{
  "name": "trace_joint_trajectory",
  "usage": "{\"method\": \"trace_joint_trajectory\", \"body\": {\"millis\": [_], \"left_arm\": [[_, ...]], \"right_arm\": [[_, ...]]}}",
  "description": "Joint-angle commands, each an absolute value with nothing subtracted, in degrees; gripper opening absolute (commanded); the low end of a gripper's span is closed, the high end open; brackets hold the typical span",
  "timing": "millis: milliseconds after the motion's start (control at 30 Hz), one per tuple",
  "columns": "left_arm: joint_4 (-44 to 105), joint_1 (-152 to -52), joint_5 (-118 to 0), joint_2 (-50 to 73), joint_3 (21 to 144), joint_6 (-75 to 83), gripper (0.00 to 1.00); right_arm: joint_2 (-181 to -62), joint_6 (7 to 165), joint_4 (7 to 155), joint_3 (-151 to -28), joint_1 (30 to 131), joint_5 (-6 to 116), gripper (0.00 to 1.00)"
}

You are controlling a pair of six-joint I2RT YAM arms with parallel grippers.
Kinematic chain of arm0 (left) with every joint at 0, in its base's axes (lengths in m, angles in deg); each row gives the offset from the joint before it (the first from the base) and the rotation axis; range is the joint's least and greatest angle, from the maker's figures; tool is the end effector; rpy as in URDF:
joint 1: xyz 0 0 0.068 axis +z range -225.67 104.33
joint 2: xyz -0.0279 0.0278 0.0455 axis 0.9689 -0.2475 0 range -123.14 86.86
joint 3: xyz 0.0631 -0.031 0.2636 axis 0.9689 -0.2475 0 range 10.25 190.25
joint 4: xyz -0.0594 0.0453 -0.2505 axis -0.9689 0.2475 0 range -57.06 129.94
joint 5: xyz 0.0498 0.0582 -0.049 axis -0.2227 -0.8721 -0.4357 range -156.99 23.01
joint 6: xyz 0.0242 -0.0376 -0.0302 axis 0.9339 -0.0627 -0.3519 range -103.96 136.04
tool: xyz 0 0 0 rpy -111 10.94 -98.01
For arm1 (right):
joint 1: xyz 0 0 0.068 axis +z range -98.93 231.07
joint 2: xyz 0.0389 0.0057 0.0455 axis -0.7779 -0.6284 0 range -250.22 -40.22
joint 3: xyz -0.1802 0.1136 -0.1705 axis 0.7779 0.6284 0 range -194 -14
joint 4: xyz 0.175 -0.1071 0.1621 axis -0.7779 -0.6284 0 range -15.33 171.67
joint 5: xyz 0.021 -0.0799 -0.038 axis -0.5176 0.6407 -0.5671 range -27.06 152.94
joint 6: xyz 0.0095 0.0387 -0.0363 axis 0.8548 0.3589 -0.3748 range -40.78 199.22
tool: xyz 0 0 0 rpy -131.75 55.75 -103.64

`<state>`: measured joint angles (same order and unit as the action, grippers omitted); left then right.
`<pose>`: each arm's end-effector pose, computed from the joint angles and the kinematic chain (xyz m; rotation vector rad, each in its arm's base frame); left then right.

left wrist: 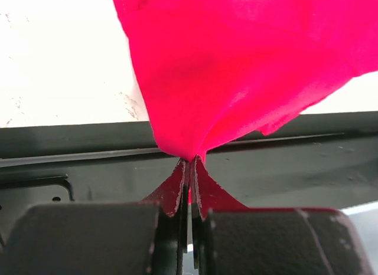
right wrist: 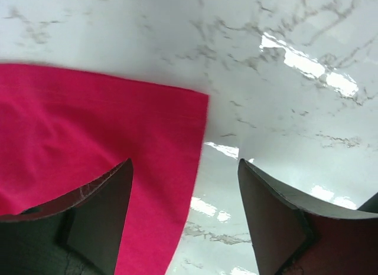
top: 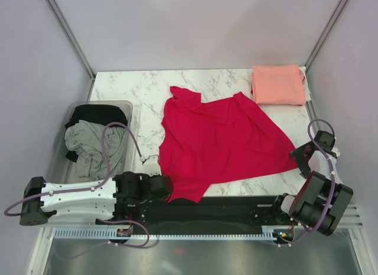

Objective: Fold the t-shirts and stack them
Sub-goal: Flatten the tshirt out

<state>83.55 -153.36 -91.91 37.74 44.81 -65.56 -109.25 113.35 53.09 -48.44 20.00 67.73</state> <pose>0.0454 -0.1375 0.2131 -0.2155 2.5972 -0.4603 0.1790 -0.1113 0.1727 1.4609 2.2349 -0.0948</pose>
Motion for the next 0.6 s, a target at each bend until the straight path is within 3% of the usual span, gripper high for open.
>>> {"method": "trace_joint_trajectory", "body": {"millis": [0,100,267,367,400,433,467,567], "left_arm": [[83.92,-153.19,-94.23,35.8,45.23,-68.42,0.02],[83.65,-153.19,-94.58,35.09,46.11,-67.54,0.02],[83.83,-153.19,-94.49,35.27,46.2,-67.1,0.02],[83.83,-153.19,-94.32,35.79,45.58,-67.19,0.02],[83.83,-153.19,-94.41,35.97,45.49,-67.28,0.02],[83.74,-153.19,-94.58,36.06,45.41,-67.37,0.02],[83.83,-153.19,-94.76,36.49,45.4,-67.19,0.02],[83.83,-153.19,-95.46,37.2,46.02,-66.66,0.02]], "right_arm": [[-111.05,115.78,55.56,-46.78,18.11,69.18,0.79],[-112.8,115.7,58.46,-45.55,17.5,69.09,0.75],[-119.13,113.86,64.27,-46.16,15.74,67.07,0.57],[-121.51,113.5,65.58,-46.17,15.3,63.82,0.4],[-121.25,113.5,66.2,-45.65,15.3,63.12,0.17],[-120.99,113.33,66.9,-45.03,15.3,60.24,0.05],[-120.81,113.5,67.08,-44.68,15.3,59.26,0.0],[-119.06,113.76,67.17,-43.71,15.3,56.18,0.0]]}}
